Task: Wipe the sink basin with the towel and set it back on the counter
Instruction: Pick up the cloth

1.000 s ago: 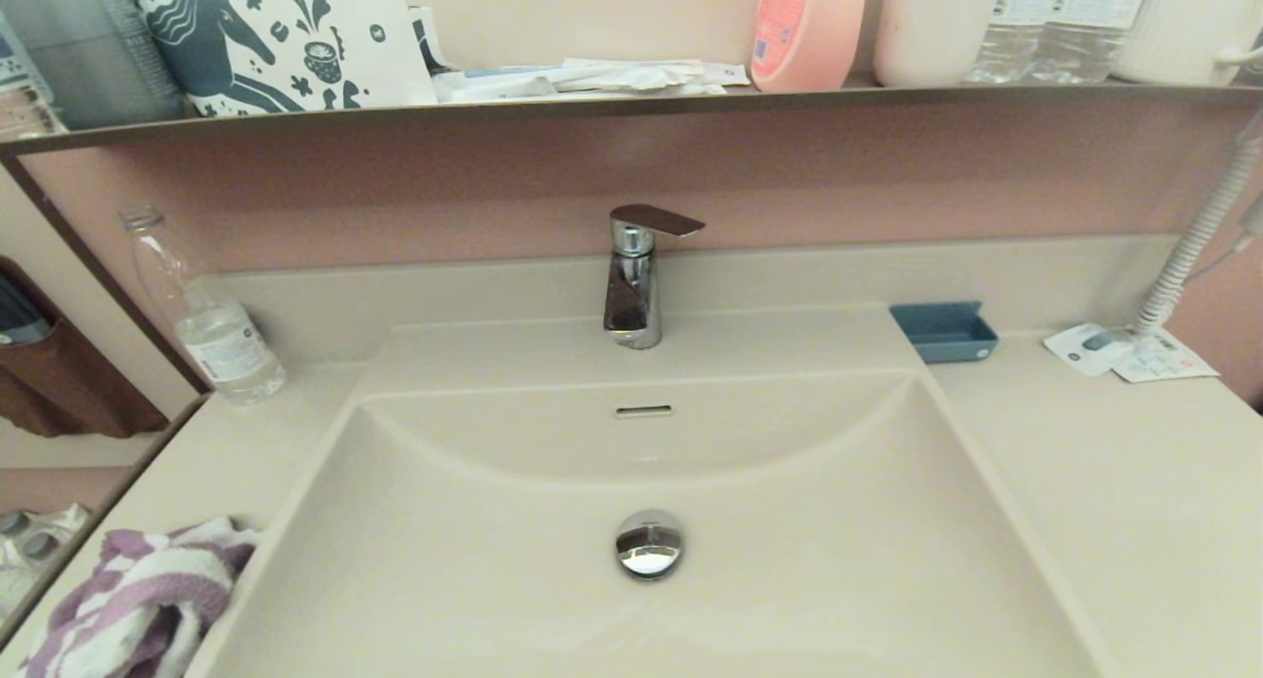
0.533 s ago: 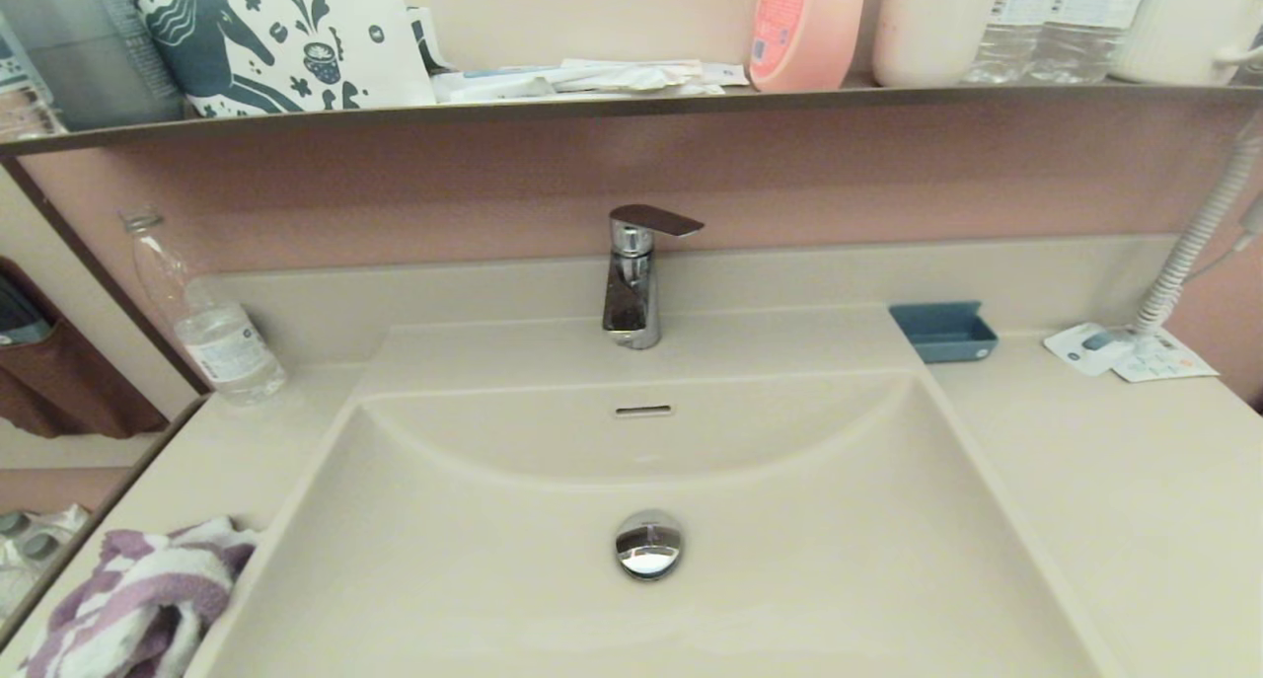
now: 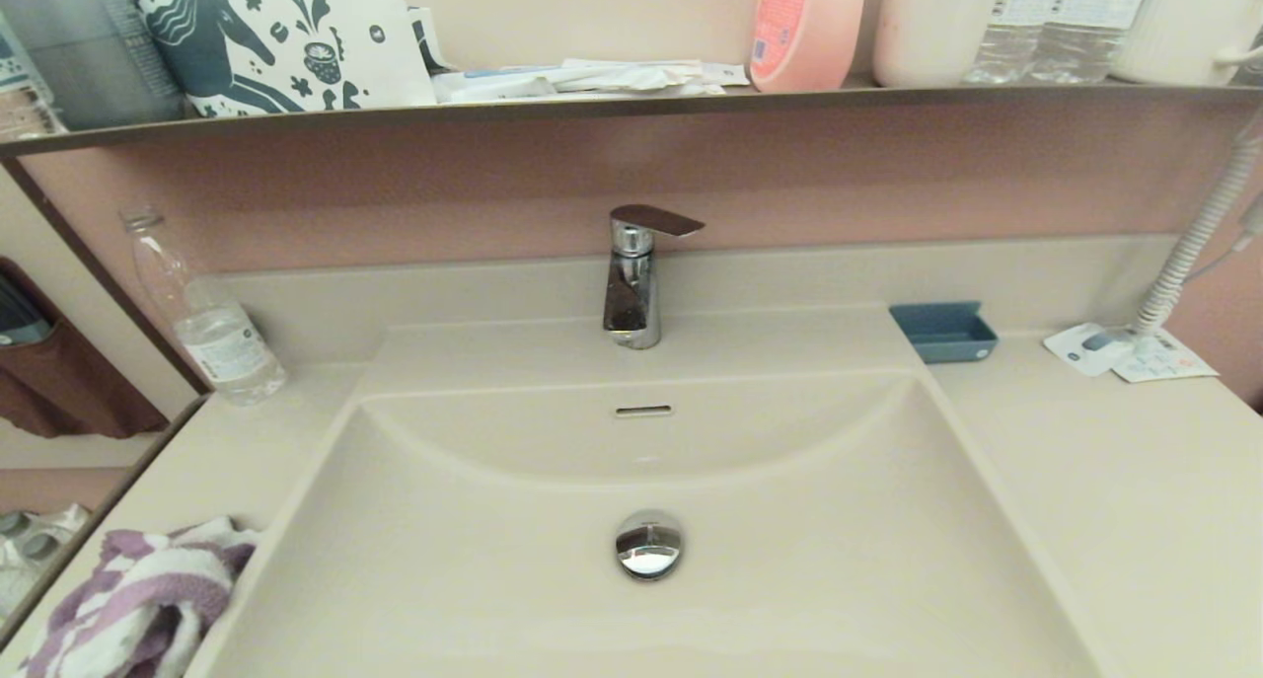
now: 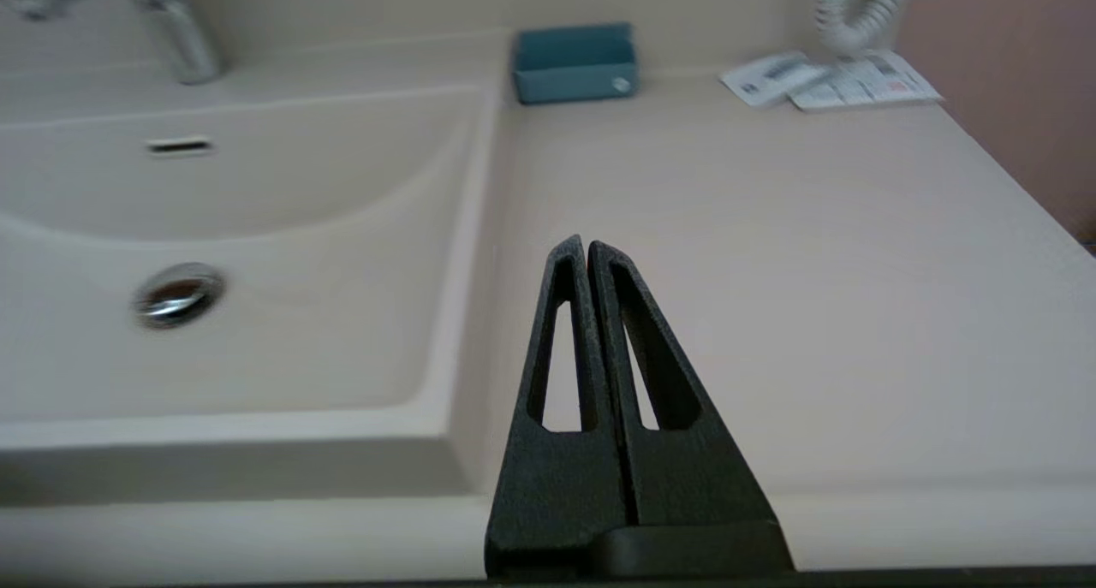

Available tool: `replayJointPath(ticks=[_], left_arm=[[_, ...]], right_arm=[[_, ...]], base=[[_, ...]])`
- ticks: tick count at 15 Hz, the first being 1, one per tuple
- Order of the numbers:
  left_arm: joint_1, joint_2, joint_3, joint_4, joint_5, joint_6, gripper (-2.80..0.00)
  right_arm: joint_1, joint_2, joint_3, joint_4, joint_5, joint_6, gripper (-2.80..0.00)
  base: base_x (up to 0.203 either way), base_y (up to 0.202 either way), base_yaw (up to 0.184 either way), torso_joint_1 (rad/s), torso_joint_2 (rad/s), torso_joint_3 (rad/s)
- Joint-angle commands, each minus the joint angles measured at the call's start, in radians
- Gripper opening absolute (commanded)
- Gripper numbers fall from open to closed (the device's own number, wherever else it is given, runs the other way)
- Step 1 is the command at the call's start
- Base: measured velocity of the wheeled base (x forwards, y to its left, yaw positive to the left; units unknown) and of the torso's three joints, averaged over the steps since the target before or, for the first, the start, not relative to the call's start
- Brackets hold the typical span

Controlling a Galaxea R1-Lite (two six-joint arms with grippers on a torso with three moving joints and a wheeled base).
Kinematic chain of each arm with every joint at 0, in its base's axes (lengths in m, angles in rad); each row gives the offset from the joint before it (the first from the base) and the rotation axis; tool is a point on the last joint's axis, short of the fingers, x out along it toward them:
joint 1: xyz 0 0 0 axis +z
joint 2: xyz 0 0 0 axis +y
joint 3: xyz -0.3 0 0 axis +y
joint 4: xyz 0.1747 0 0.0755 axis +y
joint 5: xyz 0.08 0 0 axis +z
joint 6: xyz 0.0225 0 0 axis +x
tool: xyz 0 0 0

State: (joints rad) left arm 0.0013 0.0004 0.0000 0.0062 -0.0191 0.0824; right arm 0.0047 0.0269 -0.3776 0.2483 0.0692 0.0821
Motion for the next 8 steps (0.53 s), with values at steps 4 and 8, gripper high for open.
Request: replayJointPath(ticks=[4,8], left_arm=[[0.000,0.000,0.000,0.000,-0.001,0.000,-2.80],[0.000,0.000,0.000,0.000,-0.001,0.000,-2.80]], right_arm=[[0.000,-0.027,0.112,0.000,-0.094,-0.014,-2.80],[0.000,-0.027,0.247,-0.127,-0.120,-0.016,-2.80]], base=[[0.000,0.000,0.000,0.000,0.00,0.000],[0.000,0.000,0.000,0.000,0.00,0.000]])
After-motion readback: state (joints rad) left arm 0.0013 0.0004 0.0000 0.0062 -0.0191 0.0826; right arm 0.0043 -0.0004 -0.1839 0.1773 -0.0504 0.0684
